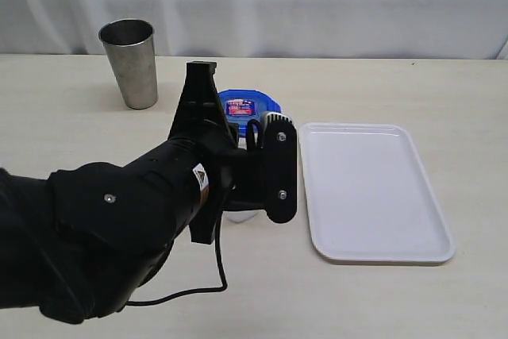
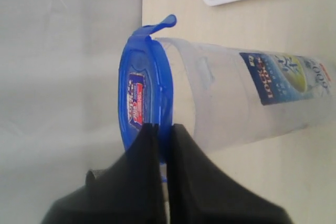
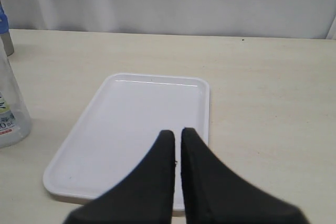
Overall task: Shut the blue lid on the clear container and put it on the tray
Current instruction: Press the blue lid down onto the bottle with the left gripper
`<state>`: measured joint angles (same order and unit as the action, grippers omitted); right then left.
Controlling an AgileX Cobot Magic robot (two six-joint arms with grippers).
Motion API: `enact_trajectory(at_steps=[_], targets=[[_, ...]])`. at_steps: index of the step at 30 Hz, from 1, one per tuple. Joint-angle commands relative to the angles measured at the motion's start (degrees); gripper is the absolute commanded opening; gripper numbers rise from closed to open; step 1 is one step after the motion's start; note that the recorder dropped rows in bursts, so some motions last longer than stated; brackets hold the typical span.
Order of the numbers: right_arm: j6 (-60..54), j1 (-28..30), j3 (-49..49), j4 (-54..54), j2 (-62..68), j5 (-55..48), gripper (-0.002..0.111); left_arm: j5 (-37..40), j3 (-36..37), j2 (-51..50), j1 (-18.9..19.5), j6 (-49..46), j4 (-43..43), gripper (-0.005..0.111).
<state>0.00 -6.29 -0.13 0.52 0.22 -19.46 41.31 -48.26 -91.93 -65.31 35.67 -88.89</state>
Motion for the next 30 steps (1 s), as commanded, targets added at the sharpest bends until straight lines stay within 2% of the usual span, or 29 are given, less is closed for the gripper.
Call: enact_trajectory(at_steps=[1,19,24,30], targets=[[0.0,0.3,0.1,-0.1,-0.2,-0.1,0.004,-2.2,0.1,-0.1,0.0,0.3,0.7,0.0],[0.0,0.3,0.1,-0.1,-0.2,-0.1,0.004,3.5,0.1,-0.1,0.0,-1.1,1.2,0.0],[0.0,0.3,0.1,-0.1,-0.2,-0.1,0.004,0.3,0.1,-0.1,0.0,-1.1,1.4,0.0],[0.0,0.3,0.1,-0.1,-0.2,-0.1,0.004,0.2,0.1,-0.1,0.0,-1.1,2.1,0.0]])
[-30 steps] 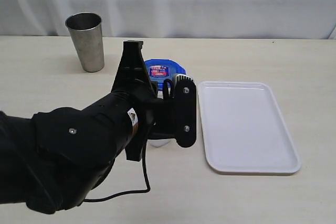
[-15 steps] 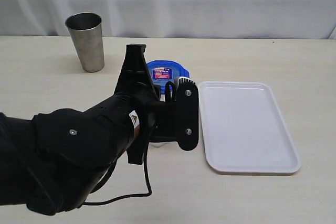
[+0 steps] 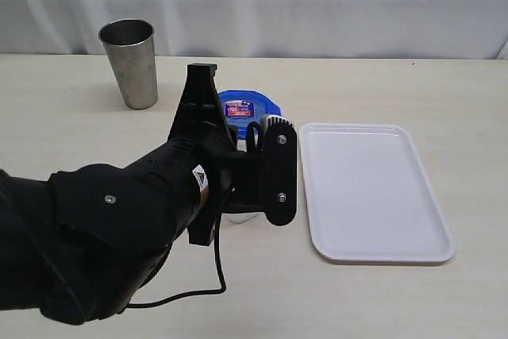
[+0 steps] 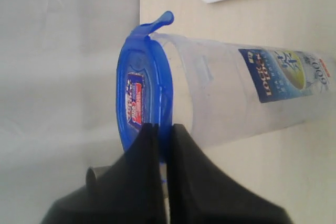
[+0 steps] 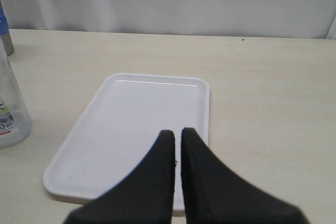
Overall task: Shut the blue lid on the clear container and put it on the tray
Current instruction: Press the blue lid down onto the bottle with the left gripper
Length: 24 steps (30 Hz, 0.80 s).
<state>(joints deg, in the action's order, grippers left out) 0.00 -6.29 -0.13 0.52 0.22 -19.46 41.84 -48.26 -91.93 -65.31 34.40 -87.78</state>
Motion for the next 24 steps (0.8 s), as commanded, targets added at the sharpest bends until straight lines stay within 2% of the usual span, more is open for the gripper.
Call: enact_trajectory(at_steps=[1,12,24], targets=[[0.0,0.3,0.1,-0.1,-0.2,-0.1,0.004,-0.4,0.1,-0.1,0.0,0.2,1.1,0.0],[0.0,0.3,0.1,-0.1,-0.2,-0.1,0.004,1.2,0.1,-0.1,-1.9,0.2,0.4,0.0],[0.0,0.3,0.1,-0.1,-0.2,-0.1,0.004,1.1,0.1,-0.1,-1.9,0.2,1.1,0.0]])
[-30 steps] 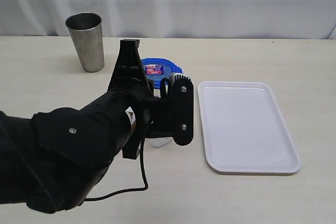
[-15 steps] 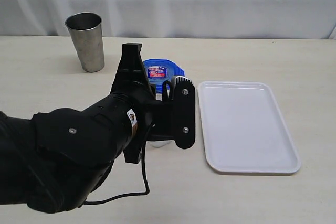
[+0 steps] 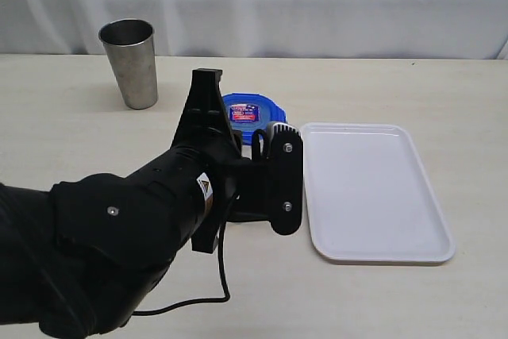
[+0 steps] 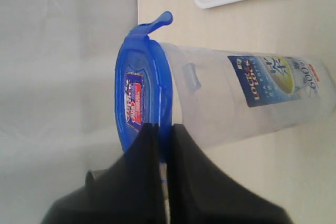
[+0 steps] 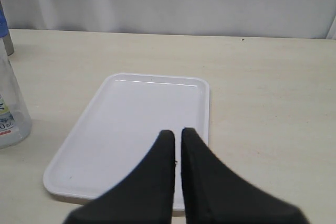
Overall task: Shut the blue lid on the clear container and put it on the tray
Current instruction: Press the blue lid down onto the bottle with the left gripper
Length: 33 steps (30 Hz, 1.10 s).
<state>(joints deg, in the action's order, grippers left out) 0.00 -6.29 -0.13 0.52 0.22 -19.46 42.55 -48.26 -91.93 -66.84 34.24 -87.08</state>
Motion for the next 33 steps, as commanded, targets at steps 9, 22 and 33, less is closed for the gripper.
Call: enact_trajectory(at_steps=[9,22,33], targets=[[0.0,0.3,0.1,-0.1,-0.2,-0.1,0.004,-0.2,0.1,-0.1,-0.4,0.3,2.3,0.0],[0.0,0.3,0.1,-0.1,-0.2,-0.1,0.004,-0.2,0.1,-0.1,-0.4,0.3,2.8,0.0],[0.0,0.3,0.1,-0.1,-0.2,-0.1,0.004,-0.4,0.1,-0.1,-0.4,0.3,3.1,0.0]])
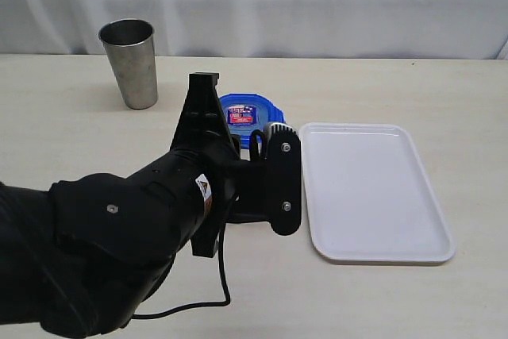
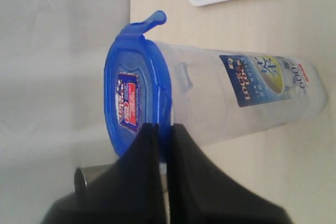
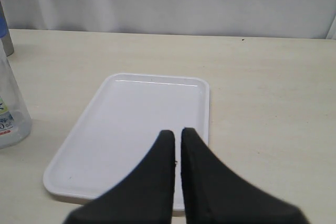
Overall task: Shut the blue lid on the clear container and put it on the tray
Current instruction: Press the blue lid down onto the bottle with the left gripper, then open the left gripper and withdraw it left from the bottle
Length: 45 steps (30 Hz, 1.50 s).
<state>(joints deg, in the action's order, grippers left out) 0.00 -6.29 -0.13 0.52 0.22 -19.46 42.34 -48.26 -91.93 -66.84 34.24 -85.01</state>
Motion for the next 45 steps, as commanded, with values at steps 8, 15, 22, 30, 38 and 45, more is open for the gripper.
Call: enact_trajectory(at_steps=[8,15,22,30,38,45], targets=[[0.0,0.3,0.1,-0.1,-0.2,-0.1,0.004,-0.1,0.1,-0.1,-0.4,0.3,0.7,0.0],[0.0,0.3,0.1,-0.1,-0.2,-0.1,0.004,-0.8,0.1,-0.1,-0.4,0.3,0.7,0.0],[0.0,0.3,0.1,-0.1,-0.2,-0.1,0.004,-1.0,0.1,-0.1,-0.4,0.3,0.7,0.023],[0.0,0.3,0.1,-0.1,-0.2,-0.1,0.004,2.5,0.1,-0.1,-0.4,0.5,1.7,0.056],[0.0,0.3,0.1,-0.1,-0.2,-0.1,0.004,12.1,0.1,-0.1,-0.4,0.5,9.8,0.06],[0.0,0.3,0.1,-0.1,-0.2,-0.1,0.004,14.5,0.2,1.9,0.2,2.1,12.2,0.059]])
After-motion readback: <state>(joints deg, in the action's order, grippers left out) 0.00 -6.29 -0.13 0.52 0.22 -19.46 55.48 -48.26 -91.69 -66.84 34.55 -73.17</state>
